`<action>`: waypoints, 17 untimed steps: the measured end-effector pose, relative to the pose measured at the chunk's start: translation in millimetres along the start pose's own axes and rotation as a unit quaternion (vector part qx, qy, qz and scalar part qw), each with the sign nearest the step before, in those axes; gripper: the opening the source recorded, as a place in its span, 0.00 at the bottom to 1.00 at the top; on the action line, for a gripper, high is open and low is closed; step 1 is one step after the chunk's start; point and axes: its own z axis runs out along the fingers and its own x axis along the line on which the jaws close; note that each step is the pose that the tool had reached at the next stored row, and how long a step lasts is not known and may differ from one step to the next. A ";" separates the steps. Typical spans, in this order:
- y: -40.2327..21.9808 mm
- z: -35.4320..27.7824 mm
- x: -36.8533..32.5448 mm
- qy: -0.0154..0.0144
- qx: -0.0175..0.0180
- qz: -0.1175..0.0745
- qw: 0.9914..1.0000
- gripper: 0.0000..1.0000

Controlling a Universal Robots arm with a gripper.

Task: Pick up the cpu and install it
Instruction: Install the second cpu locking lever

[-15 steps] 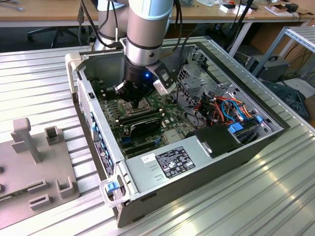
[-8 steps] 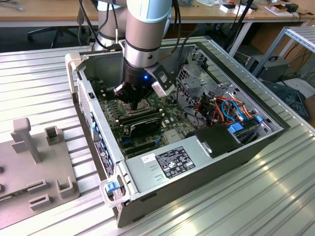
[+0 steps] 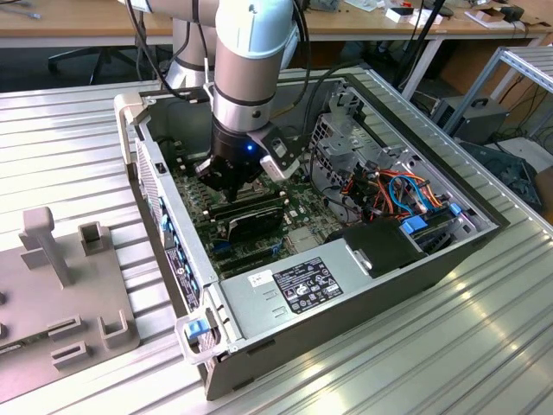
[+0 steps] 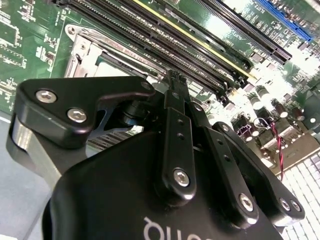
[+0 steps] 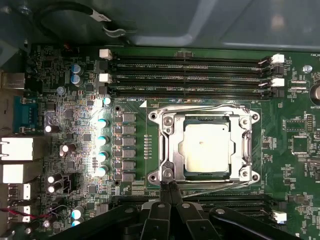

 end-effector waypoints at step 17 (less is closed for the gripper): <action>0.5 6.6 4.8 -0.001 0.000 0.000 1.000 0.11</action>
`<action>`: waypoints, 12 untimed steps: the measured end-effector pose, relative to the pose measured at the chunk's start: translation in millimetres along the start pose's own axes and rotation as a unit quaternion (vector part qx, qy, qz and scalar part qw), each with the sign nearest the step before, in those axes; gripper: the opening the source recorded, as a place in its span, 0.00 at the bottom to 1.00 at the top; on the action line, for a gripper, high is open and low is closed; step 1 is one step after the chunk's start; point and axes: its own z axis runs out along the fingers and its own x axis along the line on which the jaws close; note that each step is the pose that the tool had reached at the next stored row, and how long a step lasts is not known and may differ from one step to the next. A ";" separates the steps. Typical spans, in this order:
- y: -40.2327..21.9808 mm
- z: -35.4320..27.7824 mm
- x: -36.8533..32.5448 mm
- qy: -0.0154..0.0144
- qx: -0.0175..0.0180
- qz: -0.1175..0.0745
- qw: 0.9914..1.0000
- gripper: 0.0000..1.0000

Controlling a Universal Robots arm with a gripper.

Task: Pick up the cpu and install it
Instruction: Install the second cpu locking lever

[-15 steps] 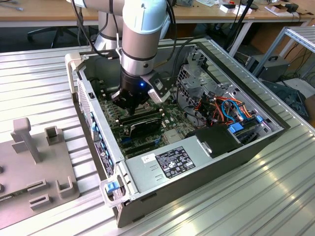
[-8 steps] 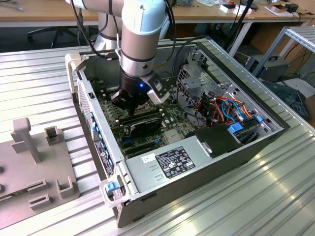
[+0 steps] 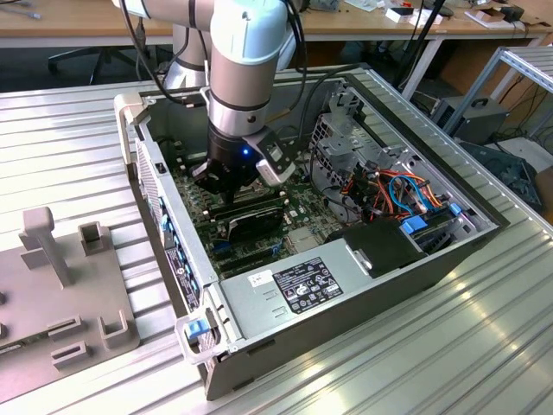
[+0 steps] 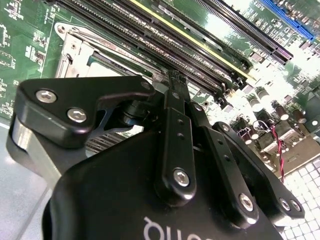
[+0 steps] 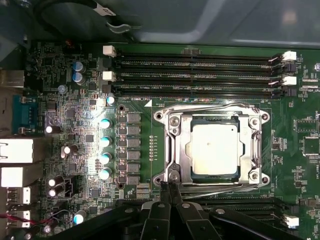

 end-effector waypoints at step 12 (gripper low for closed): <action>4.0 3.4 1.1 -0.002 0.000 0.000 1.000 0.11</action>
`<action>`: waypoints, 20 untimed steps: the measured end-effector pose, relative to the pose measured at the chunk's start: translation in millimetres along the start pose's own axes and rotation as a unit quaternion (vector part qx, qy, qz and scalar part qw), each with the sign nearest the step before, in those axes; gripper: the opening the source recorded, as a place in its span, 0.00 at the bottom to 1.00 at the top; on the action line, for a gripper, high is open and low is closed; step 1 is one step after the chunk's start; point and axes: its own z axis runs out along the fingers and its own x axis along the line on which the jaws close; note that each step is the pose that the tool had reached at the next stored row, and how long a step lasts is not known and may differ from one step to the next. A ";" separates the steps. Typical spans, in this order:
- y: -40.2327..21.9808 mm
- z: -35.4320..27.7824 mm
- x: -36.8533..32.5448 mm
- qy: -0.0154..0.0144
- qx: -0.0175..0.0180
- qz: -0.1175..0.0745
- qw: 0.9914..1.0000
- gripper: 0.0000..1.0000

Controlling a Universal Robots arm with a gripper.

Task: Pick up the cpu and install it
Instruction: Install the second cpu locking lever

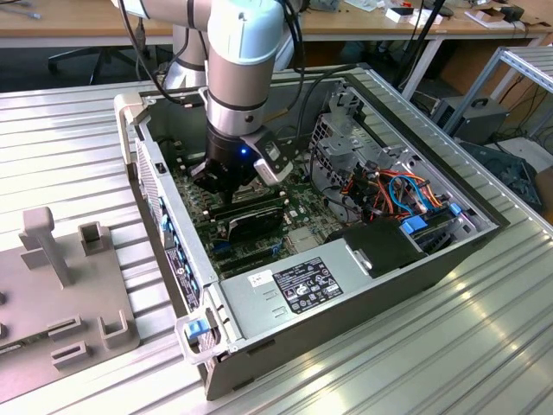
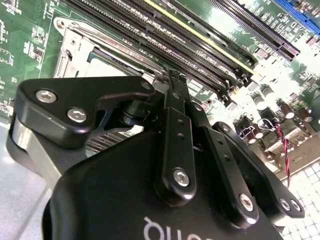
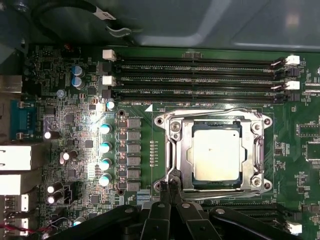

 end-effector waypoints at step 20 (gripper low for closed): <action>0.4 -3.5 1.9 -0.001 0.001 0.000 1.000 0.11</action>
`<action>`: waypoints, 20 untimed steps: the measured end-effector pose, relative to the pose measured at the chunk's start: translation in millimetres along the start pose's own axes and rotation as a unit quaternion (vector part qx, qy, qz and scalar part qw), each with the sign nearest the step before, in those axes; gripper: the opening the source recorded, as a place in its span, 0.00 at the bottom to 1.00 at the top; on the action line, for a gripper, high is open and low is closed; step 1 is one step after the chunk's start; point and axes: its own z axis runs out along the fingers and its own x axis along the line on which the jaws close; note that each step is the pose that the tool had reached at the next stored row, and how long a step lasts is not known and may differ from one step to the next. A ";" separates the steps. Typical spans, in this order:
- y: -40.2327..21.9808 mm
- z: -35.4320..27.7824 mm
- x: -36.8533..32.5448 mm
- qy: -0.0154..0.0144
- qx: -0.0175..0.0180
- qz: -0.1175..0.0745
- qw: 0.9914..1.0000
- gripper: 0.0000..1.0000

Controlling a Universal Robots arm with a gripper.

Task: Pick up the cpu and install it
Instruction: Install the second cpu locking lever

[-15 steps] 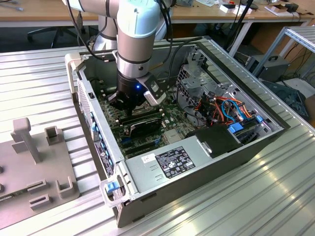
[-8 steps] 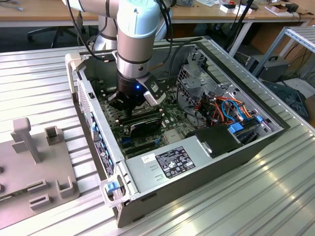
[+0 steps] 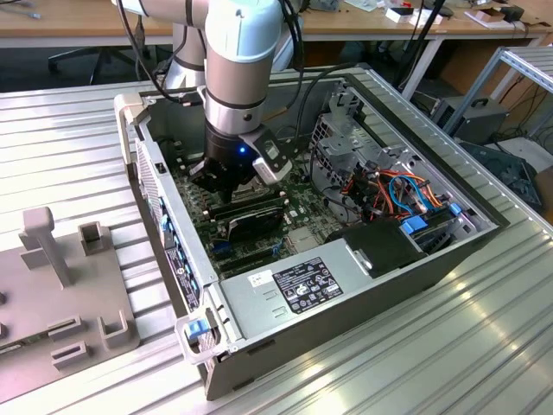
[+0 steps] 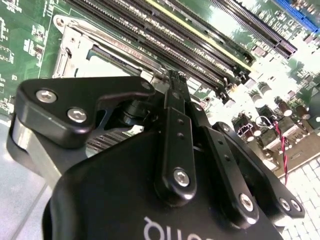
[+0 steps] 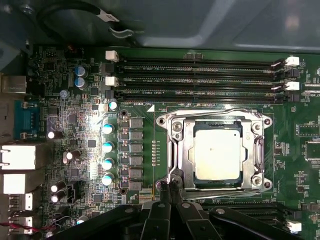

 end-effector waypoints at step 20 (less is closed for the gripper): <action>1.1 1.2 8.8 -0.022 0.000 -0.001 1.000 0.11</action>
